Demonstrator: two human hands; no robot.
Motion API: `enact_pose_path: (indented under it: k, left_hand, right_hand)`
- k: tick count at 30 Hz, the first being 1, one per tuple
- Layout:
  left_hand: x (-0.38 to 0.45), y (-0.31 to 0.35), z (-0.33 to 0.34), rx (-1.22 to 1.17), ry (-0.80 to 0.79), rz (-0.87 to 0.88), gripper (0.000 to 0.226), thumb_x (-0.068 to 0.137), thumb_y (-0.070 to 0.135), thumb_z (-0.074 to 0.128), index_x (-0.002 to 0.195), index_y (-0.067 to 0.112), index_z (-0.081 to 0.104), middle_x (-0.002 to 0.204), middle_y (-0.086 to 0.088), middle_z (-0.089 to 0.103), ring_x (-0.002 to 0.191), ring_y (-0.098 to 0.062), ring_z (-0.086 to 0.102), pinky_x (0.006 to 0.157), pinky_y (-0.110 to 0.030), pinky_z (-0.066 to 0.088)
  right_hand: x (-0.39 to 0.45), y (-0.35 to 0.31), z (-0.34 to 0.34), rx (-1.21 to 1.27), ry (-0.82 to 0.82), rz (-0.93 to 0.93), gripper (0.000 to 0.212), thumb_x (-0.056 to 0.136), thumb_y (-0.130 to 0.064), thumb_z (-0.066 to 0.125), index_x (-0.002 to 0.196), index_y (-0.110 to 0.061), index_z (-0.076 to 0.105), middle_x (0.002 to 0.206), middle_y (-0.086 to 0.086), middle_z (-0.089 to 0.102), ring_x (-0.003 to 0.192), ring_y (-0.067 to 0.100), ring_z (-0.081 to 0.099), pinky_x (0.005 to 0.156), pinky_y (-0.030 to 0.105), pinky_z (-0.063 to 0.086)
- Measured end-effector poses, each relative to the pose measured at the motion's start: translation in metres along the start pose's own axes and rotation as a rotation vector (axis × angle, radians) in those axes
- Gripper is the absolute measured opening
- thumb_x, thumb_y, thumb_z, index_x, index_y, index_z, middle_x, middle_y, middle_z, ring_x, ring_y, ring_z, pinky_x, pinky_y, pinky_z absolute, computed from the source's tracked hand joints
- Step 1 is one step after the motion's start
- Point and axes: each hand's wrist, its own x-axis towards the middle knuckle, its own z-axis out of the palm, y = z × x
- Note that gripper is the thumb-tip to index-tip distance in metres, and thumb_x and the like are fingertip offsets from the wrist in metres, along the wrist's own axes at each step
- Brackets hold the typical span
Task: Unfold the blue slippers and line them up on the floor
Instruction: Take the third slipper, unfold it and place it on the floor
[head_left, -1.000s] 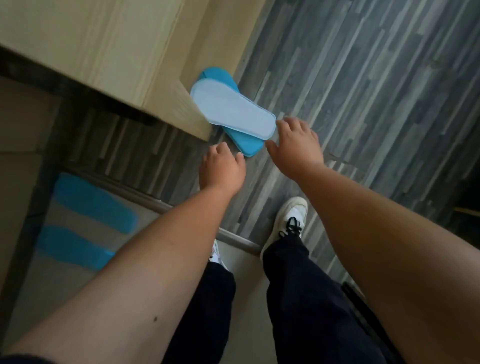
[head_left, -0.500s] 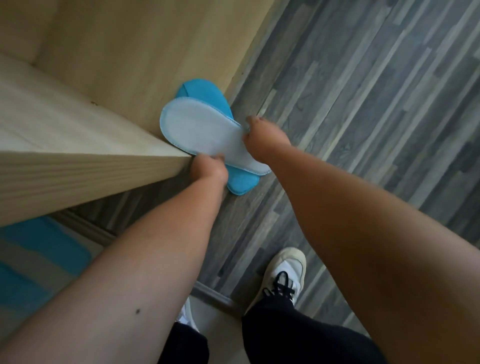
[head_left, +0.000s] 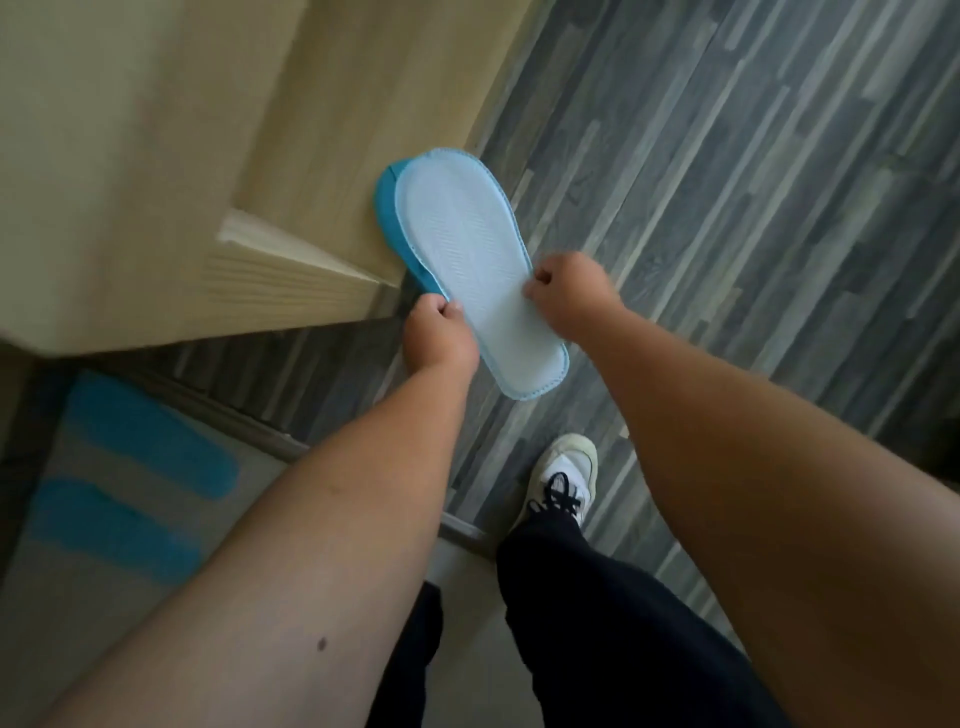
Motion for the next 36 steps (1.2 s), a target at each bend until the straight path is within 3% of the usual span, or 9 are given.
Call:
enact_pose_path:
  k: [2,5,11,18,22,26,31,36]
  left_hand:
    - [-0.03,0.012,-0.024,0.027,-0.04,0.047,0.014,0.093,0.022,0.051,0.085,0.014,0.058,0.096,-0.014,0.069,0.09,-0.032,0.062,0.08,-0.038,0.048]
    - [-0.073,0.031,-0.063,0.054,-0.115,0.119,0.015,0.095,0.021,0.05,0.091,0.011,0.061,0.1,-0.014,0.068,0.093,-0.032,0.062,0.083,-0.039,0.05]
    - [-0.146,0.054,-0.131,0.191,-0.23,0.331,0.019,0.094,0.021,0.049,0.091,0.006,0.061,0.099,-0.018,0.066,0.091,-0.033,0.06,0.075,-0.035,0.044]
    - [-0.193,0.028,-0.179,0.287,-0.321,0.42,0.021,0.094,0.022,0.048,0.09,0.008,0.063,0.096,-0.014,0.067,0.089,-0.032,0.06,0.076,-0.038,0.05]
    - [-0.205,0.003,-0.2,0.291,-0.284,0.426,0.018,0.093,0.022,0.047,0.081,0.014,0.059,0.087,-0.008,0.065,0.081,-0.028,0.058,0.068,-0.033,0.045]
    - [-0.22,-0.026,-0.232,0.268,-0.2,0.423,0.018,0.089,0.019,0.049,0.073,0.017,0.056,0.075,-0.002,0.06,0.073,-0.024,0.054,0.056,-0.029,0.034]
    - [-0.243,-0.089,-0.286,0.217,-0.109,0.309,0.016,0.089,0.019,0.05,0.082,0.013,0.064,0.089,-0.014,0.07,0.083,-0.032,0.061,0.067,-0.032,0.043]
    - [-0.249,-0.163,-0.366,0.162,-0.001,0.205,0.017,0.09,0.021,0.051,0.082,0.014,0.064,0.085,-0.008,0.067,0.082,-0.028,0.058,0.065,-0.029,0.037]
  right_hand:
    - [-0.038,-0.011,-0.019,0.038,0.028,0.034,0.012,0.086,-0.02,0.057,0.086,-0.008,0.062,0.081,0.006,0.059,0.081,0.029,0.057,0.06,0.031,0.041]
    - [-0.102,-0.027,-0.046,0.176,0.049,0.113,0.02,0.086,-0.022,0.06,0.104,-0.013,0.062,0.098,0.009,0.065,0.085,0.031,0.064,0.075,0.045,0.056]
    - [-0.215,-0.048,-0.067,0.376,0.178,0.23,0.019,0.092,-0.027,0.056,0.09,-0.009,0.062,0.08,0.011,0.07,0.077,0.03,0.068,0.074,0.051,0.057]
    - [-0.296,-0.055,-0.041,0.554,0.216,0.307,0.013,0.087,-0.021,0.064,0.077,-0.014,0.063,0.071,0.006,0.07,0.074,0.029,0.07,0.074,0.051,0.058]
    - [-0.318,-0.067,-0.021,0.605,0.244,0.259,0.006,0.088,-0.019,0.064,0.083,-0.019,0.061,0.072,0.002,0.067,0.064,0.02,0.068,0.072,0.049,0.059]
    - [-0.344,-0.088,-0.002,0.58,0.25,0.195,0.013,0.088,-0.025,0.062,0.076,-0.019,0.062,0.072,0.007,0.07,0.071,0.027,0.07,0.074,0.05,0.058]
    - [-0.385,-0.13,0.043,0.529,0.191,0.159,0.017,0.085,-0.023,0.063,0.07,-0.017,0.06,0.074,0.012,0.069,0.066,0.028,0.067,0.069,0.043,0.059]
    - [-0.414,-0.188,0.106,0.432,0.038,0.083,0.019,0.086,-0.023,0.065,0.069,-0.016,0.06,0.07,0.008,0.067,0.059,0.021,0.062,0.066,0.037,0.057]
